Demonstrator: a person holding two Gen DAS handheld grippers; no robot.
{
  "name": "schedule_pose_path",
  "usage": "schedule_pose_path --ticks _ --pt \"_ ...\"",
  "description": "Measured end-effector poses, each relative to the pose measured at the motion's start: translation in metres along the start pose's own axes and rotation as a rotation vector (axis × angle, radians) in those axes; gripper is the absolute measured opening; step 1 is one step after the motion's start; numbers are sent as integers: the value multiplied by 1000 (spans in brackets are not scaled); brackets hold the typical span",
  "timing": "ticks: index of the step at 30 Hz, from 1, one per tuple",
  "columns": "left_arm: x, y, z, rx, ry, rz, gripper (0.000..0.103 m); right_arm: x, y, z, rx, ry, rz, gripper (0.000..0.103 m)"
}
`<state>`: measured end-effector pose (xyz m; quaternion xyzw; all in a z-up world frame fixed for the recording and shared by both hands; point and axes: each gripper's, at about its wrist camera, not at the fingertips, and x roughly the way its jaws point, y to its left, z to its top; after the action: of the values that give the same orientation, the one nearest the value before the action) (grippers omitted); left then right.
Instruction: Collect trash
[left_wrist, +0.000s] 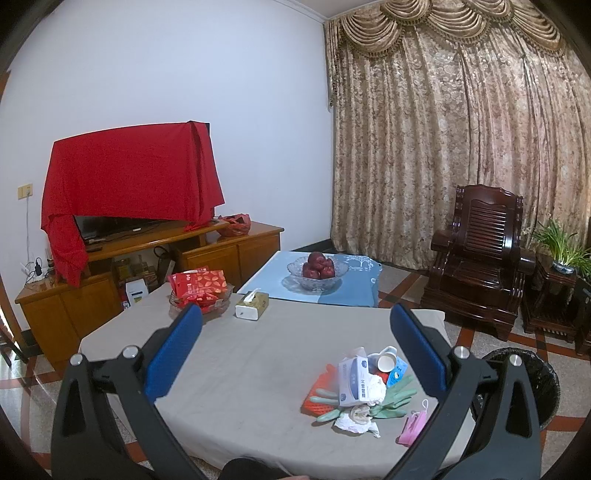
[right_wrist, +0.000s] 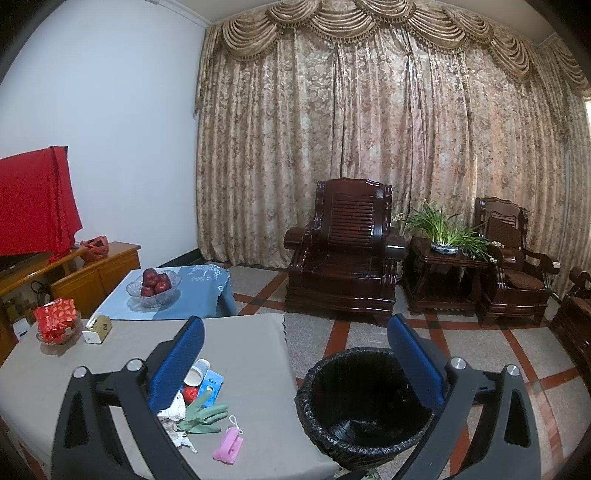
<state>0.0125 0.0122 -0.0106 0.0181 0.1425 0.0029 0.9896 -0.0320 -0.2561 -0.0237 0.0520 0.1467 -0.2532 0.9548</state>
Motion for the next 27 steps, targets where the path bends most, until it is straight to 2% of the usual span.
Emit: schedule_pose_path --ticks 27 --pt "2 5 -1 -1 3 0 99 -6 -5 4 1 2 5 97"
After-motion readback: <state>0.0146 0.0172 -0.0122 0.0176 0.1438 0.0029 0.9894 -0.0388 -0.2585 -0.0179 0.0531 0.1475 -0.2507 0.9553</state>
